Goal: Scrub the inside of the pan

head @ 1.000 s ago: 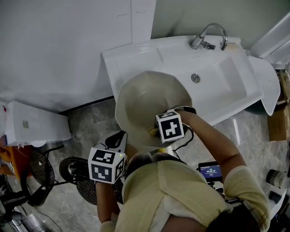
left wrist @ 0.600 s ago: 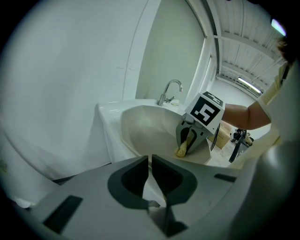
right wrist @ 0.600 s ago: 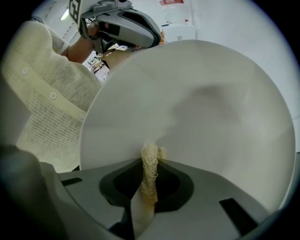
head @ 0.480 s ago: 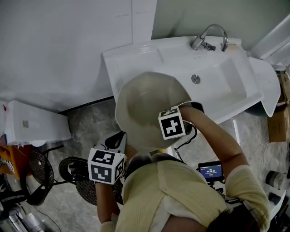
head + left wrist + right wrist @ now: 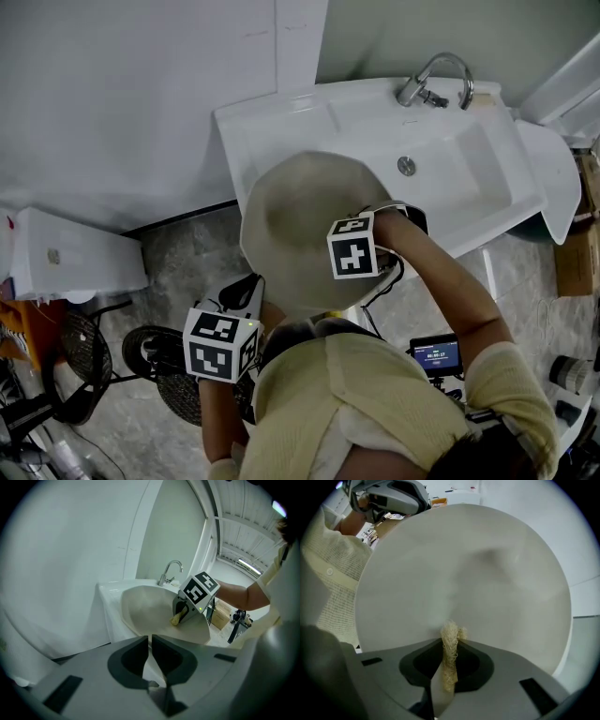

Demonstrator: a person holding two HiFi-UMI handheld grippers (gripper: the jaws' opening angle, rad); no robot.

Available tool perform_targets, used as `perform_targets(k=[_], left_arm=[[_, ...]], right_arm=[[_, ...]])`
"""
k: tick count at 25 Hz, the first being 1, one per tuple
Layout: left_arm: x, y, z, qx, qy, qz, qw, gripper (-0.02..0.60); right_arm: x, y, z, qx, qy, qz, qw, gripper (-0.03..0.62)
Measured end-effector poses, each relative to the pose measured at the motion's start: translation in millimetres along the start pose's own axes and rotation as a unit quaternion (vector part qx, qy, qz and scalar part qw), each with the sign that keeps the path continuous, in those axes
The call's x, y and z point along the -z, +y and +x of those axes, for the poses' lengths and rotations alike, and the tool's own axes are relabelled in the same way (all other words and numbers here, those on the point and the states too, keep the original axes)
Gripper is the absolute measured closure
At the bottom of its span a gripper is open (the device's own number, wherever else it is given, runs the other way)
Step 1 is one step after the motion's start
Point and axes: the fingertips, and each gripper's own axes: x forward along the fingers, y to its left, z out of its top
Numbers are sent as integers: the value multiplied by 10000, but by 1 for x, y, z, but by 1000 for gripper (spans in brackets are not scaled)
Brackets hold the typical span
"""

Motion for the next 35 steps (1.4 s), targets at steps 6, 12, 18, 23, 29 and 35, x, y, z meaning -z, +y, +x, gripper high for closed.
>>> perform_targets(k=[6,12,18,23,29,35], left_arm=[[0,0,-1,30,3,-1,10000,506],[0,1,-1,57,-3,-22,10000,506],[0,0,0,66,-6,-21,10000,506],[0,0,0,82,-3,-33,10000,506],[0,0,0,90,-9,-51,9999,506],[1,-1,0,160,-10,-68,9998,506]], right_arm=[[4,-25,-2,544,115,359,9978,520],[4,-47,-2,995,64,612,9931,520],[-1,-71,-4,1539,-136,953,9834,520],[-8,-87,-5,1959,-306,1123,9737,520],[-22,-101,-8,2332,-573,1182,9635,520],[-28,-106,-10,2454,-844,1340,9564,520]])
